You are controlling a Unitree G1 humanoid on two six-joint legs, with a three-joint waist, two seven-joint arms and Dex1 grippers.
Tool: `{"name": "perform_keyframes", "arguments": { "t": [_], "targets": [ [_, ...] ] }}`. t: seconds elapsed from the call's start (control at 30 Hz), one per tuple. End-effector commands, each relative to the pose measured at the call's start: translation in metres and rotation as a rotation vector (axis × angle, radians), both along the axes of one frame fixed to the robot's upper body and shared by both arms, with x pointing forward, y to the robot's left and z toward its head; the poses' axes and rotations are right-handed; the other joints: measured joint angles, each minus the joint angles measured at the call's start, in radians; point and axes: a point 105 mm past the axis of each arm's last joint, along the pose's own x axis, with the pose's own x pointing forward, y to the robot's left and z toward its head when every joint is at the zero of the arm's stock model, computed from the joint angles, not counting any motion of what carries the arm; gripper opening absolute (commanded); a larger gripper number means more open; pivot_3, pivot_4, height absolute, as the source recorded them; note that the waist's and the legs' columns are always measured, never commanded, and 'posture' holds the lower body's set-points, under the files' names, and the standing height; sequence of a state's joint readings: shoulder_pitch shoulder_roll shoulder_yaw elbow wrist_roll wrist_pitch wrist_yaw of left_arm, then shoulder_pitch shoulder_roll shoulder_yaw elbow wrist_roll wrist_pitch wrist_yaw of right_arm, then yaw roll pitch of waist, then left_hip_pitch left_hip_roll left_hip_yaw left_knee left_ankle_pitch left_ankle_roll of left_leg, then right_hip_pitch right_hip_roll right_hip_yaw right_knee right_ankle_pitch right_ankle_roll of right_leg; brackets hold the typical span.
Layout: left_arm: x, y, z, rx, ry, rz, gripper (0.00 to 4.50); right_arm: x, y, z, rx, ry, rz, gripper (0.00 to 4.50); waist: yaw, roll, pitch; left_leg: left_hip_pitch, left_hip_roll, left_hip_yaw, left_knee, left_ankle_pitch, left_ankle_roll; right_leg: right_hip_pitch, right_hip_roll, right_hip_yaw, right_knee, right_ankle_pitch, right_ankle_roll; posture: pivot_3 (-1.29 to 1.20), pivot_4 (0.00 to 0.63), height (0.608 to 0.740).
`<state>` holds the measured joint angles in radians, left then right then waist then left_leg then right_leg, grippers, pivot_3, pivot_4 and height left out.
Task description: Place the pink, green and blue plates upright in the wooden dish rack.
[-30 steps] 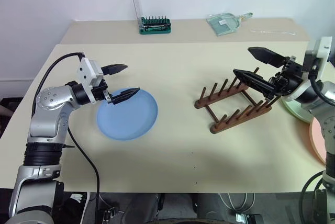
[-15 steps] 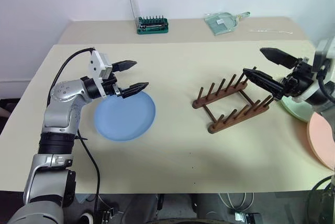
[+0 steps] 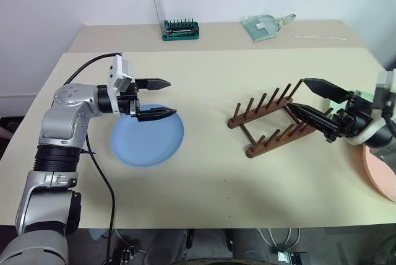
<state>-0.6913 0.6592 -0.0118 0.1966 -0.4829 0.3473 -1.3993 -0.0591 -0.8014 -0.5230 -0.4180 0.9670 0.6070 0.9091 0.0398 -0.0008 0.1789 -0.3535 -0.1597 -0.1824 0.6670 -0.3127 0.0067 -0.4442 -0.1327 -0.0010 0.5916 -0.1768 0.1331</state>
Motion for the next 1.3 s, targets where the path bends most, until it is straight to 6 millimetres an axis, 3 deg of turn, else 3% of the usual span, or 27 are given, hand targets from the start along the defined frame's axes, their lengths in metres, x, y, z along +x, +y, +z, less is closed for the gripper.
{"name": "perform_keyframes", "arguments": {
  "t": [0.03, 0.13, 0.23, 0.3, 0.33, 0.43, 0.5, 0.6, 0.9, 1.07, 1.3],
  "targets": [
    [-0.006, -0.025, 0.011, 0.007, -0.015, -0.089, 4.46, -0.038, -0.005, 0.007, 0.003, 0.005, 0.129, 4.50, 0.012, 0.000, 0.000, 0.000, 0.000, -0.001, 0.000, 0.000, 0.000, 0.000, 0.000, 0.000, -0.001, 0.000, 0.000, 0.00, 0.150, 0.740],
    [-0.005, -0.035, 0.012, 0.005, 0.005, -0.114, 4.46, -0.045, -0.005, 0.006, -0.019, 0.008, 0.141, 4.50, 0.007, 0.000, 0.000, -0.001, 0.000, 0.000, 0.000, -0.001, 0.001, 0.002, 0.000, 0.000, -0.005, 0.002, 0.001, 0.00, 0.150, 0.740],
    [-0.005, -0.069, -0.003, 0.056, 0.050, -0.095, 4.46, -0.059, -0.021, -0.001, -0.037, 0.026, 0.075, 4.50, 0.001, 0.000, 0.000, 0.000, 0.000, 0.001, 0.000, -0.001, 0.002, 0.003, 0.001, 0.000, -0.008, 0.004, 0.002, 0.00, 0.150, 0.740],
    [-0.011, -0.083, -0.014, 0.142, -0.024, -0.105, 4.46, -0.064, -0.025, -0.002, -0.036, 0.007, 0.024, 4.50, 0.002, 0.000, 0.000, 0.000, 0.001, 0.001, -0.001, -0.001, 0.002, 0.004, 0.001, 0.000, -0.009, 0.004, 0.002, 0.00, 0.150, 0.740],
    [-0.014, -0.084, -0.016, 0.164, -0.051, -0.116, 4.46, -0.063, -0.024, -0.002, -0.034, 0.001, 0.010, 4.50, 0.000, 0.000, 0.000, 0.000, 0.001, 0.001, -0.001, -0.001, 0.002, 0.004, 0.001, 0.000, -0.009, 0.004, 0.002, 0.00, 0.150, 0.740],
    [-0.022, -0.099, -0.018, 0.125, 0.085, -0.179, 4.46, -0.062, -0.018, -0.002, -0.026, -0.022, -0.008, 4.50, -0.002, 0.000, 0.000, 0.001, 0.002, 0.006, -0.001, -0.001, 0.001, 0.003, 0.001, 0.004, -0.009, 0.004, 0.002, 0.00, 0.150, 0.740],
    [-0.025, -0.111, -0.036, 0.235, 0.142, -0.187, 4.46, -0.061, -0.015, -0.002, -0.019, -0.042, -0.008, 4.50, 0.001, 0.000, 0.000, 0.001, 0.002, 0.006, -0.001, -0.001, 0.003, 0.003, 0.002, 0.004, -0.009, 0.005, 0.002, 0.00, 0.150, 0.740],
    [-0.013, -0.123, -0.058, 0.377, 0.093, -0.070, 4.46, -0.060, -0.012, -0.005, -0.007, -0.057, -0.030, 4.50, 0.005, 0.000, 0.000, 0.002, 0.002, 0.007, -0.001, -0.001, 0.003, 0.004, 0.002, 0.005, -0.009, 0.005, 0.003, 0.00, 0.150, 0.740],
    [-0.030, -0.176, -0.083, 0.377, 0.093, -0.072, 4.46, -0.063, -0.011, -0.010, 0.005, -0.088, -0.093, 4.50, 0.003, 0.000, 0.000, 0.001, 0.002, 0.008, 0.000, -0.001, 0.002, 0.003, 0.002, 0.007, -0.011, 0.005, 0.003, 0.00, 0.150, 0.740],
    [-0.030, -0.182, -0.086, 0.399, 0.150, -0.011, 4.46, -0.065, -0.011, -0.010, -0.001, -0.096, -0.117, 4.50, 0.000, 0.000, 0.000, 0.003, 0.003, 0.010, -0.001, -0.002, 0.004, 0.003, 0.004, 0.009, -0.011, 0.005, 0.004, 0.00, 0.150, 0.740],
    [-0.028, -0.186, -0.106, 0.467, 0.136, 0.034, 4.46, -0.066, -0.010, -0.008, -0.005, -0.109, -0.135, 4.50, 0.003, 0.000, 0.000, 0.004, 0.004, 0.013, -0.001, -0.002, 0.004, 0.003, 0.006, 0.013, -0.010, 0.005, 0.006, 0.00, 0.150, 0.740]
  ]
}}
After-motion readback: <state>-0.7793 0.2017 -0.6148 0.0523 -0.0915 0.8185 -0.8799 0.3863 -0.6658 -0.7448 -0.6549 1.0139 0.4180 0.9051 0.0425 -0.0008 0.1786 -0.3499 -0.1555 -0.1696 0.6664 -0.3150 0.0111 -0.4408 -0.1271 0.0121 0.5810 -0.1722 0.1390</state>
